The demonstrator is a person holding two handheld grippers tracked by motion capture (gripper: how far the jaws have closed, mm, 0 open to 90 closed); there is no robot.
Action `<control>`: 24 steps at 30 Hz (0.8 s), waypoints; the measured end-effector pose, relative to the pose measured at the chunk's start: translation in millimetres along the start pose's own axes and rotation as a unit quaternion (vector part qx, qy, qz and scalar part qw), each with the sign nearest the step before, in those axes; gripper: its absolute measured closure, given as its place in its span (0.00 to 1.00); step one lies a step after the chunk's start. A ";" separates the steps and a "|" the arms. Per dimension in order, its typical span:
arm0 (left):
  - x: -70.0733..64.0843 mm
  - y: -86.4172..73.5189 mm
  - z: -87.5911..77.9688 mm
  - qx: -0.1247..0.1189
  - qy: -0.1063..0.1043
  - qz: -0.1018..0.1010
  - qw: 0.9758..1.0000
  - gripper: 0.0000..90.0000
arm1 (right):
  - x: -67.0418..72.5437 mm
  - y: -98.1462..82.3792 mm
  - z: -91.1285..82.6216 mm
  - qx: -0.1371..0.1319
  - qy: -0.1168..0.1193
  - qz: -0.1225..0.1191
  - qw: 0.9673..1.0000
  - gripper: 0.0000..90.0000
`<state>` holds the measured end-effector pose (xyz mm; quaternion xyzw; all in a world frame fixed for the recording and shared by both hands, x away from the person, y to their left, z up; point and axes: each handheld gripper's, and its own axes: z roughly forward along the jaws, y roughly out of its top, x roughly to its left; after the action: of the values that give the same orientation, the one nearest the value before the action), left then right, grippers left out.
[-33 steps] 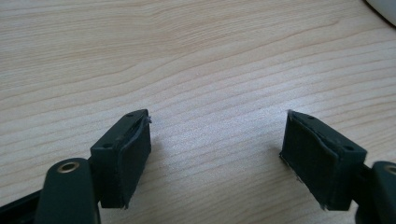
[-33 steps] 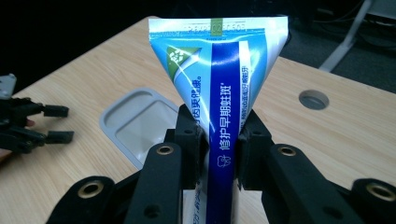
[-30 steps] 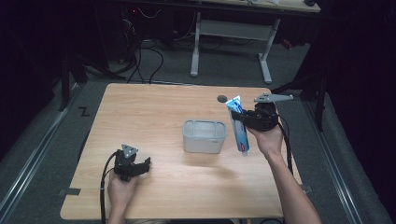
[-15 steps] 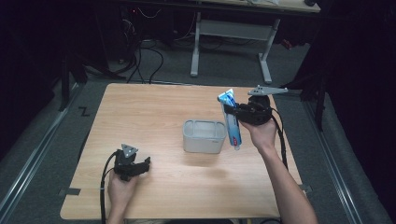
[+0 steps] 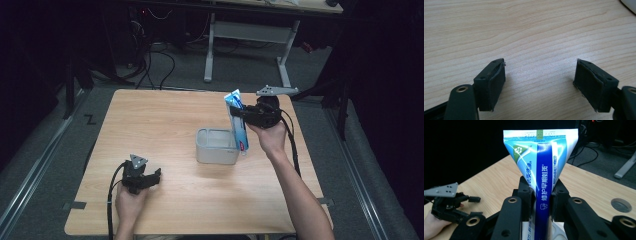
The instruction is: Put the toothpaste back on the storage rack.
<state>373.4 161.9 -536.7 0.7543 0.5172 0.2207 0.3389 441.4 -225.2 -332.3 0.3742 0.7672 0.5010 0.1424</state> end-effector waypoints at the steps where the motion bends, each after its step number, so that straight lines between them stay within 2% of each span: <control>1: 0.0 0.0 0.0 0.000 0.000 0.000 1.000 0.28 | 0.1 0.6 1.1 -0.002 0.002 0.002 1.000 0.83; 12: 0.0 0.0 0.0 0.000 0.000 0.000 1.000 0.28 | 6.7 10.8 19.5 -0.010 0.002 -0.005 1.000 0.83; 18: 0.0 0.0 0.0 0.000 0.000 0.000 1.000 0.28 | 8.9 18.0 23.8 -0.021 0.004 -0.004 1.000 0.83; 24: 0.0 0.0 0.0 0.000 0.000 0.000 1.000 0.28 | 7.8 17.1 33.7 -0.027 0.002 0.002 1.000 0.83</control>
<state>373.4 161.9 -536.7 0.7544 0.5170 0.2209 0.3387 463.5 -193.6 -331.5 0.3706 0.7531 0.5225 0.1503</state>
